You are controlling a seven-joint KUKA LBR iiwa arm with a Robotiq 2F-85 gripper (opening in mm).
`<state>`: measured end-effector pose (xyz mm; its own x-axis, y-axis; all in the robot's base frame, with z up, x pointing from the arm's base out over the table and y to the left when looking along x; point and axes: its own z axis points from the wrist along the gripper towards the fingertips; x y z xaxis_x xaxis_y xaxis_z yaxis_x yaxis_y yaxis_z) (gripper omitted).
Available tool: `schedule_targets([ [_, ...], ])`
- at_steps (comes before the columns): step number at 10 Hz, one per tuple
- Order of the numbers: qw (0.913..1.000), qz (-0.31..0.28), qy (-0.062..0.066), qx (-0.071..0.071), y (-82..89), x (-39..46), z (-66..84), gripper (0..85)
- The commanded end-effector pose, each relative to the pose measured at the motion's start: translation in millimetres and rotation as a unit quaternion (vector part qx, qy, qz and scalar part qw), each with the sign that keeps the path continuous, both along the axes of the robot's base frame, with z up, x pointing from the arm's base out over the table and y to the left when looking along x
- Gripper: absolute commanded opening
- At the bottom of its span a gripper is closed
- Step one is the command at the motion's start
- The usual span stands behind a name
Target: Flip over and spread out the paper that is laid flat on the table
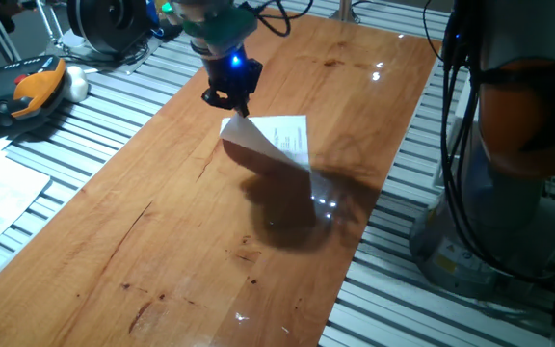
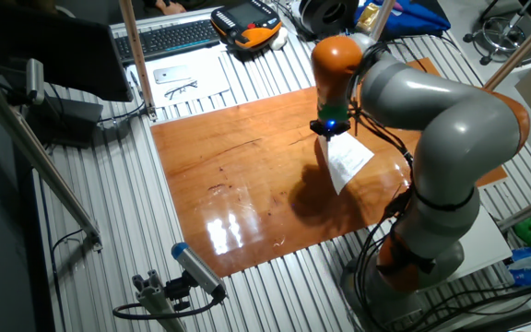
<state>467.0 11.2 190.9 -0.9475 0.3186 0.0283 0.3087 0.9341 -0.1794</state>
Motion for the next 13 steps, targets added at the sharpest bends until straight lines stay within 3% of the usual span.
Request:
schedule_targets([
  [1, 1.0000, 0.005, -0.001, 0.003, 0.0, 0.1, 0.1, 0.0],
  [2, 1.0000, -0.007, -0.006, 0.002, 0.0, 0.1, 0.1, 0.0],
  [4, 0.9984, -0.043, -0.035, -0.009, 3.6, 0.6, -3.6, 0.0],
  [6, 0.9953, -0.075, -0.057, -0.023, 31.4, 11.2, -31.5, 0.0],
  [7, 0.9940, -0.086, -0.063, -0.023, 42.2, 16.8, -40.0, 0.0],
  [9, 0.9922, -0.102, -0.067, -0.026, 64.6, 24.4, -43.0, 0.0],
  [11, 0.9909, -0.115, -0.065, -0.025, 90.3, 26.6, -43.0, 0.0],
  [13, 0.9905, -0.112, -0.076, -0.021, 99.0, 25.8, -53.0, 0.0],
])
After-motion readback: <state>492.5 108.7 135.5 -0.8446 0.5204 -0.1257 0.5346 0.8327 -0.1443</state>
